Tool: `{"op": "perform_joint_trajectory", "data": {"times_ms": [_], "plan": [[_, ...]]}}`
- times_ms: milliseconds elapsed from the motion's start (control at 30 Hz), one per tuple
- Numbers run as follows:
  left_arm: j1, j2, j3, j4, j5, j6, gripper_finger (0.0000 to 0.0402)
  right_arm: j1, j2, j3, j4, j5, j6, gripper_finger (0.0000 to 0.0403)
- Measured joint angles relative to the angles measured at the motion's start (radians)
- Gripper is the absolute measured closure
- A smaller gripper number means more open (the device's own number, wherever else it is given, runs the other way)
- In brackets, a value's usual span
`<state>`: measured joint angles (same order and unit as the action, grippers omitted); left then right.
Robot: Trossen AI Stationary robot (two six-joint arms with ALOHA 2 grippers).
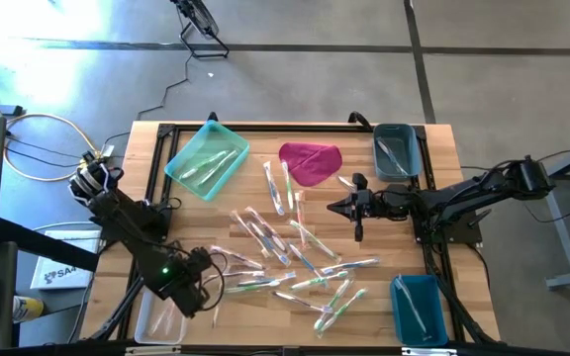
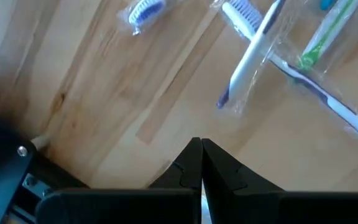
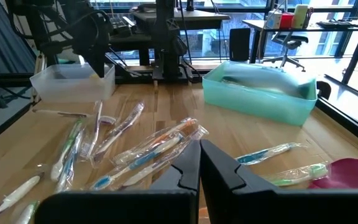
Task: Pick & Place Toothbrushes
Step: Put the orange toothbrush to the transparent bin, then put the blue toothbrush to the light blue bin
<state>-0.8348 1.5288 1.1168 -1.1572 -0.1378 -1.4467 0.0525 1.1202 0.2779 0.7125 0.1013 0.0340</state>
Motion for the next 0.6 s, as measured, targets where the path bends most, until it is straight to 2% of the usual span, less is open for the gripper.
{"op": "perform_joint_trajectory", "data": {"times_ms": [133,600], "plan": [[-0.011,0.0,0.0,0.0,-0.081,0.002,0.0401,0.0,0.0,0.0,0.001,0.0,0.0,0.0401],[-0.009,0.0,0.0,0.055,-0.306,0.152,0.0402,0.0,0.0,0.0,0.001,0.0,-0.001,0.0401]]}}
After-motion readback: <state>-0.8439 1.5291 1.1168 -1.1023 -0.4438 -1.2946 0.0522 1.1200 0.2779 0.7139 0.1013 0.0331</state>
